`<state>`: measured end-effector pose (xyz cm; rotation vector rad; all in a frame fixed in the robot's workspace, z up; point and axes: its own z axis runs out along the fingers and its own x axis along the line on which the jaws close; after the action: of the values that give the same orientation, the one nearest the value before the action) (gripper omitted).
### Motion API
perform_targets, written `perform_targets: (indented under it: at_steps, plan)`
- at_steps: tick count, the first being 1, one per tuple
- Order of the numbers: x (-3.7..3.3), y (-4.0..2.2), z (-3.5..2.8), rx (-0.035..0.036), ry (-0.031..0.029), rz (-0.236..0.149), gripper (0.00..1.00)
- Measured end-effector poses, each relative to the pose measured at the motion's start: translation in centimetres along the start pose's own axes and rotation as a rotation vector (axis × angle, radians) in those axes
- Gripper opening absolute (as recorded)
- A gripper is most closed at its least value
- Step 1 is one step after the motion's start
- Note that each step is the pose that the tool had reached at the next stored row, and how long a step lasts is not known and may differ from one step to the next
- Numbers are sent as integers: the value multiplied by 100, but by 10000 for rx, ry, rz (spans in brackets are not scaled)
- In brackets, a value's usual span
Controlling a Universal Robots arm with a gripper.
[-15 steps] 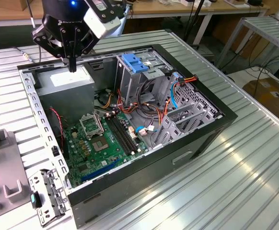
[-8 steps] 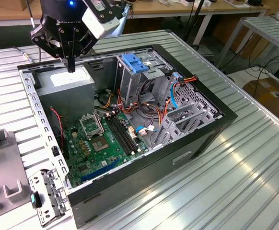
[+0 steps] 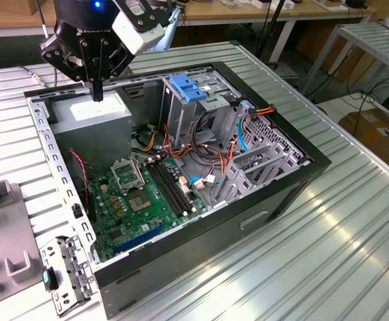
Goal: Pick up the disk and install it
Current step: 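Reach for the disk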
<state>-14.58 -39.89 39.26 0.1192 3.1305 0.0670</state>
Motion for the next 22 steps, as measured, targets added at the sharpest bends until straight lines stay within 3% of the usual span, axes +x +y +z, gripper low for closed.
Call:
perform_targets:
  at_steps: [22]
  plan:
    - [60,-5,2,4,47,2,11]
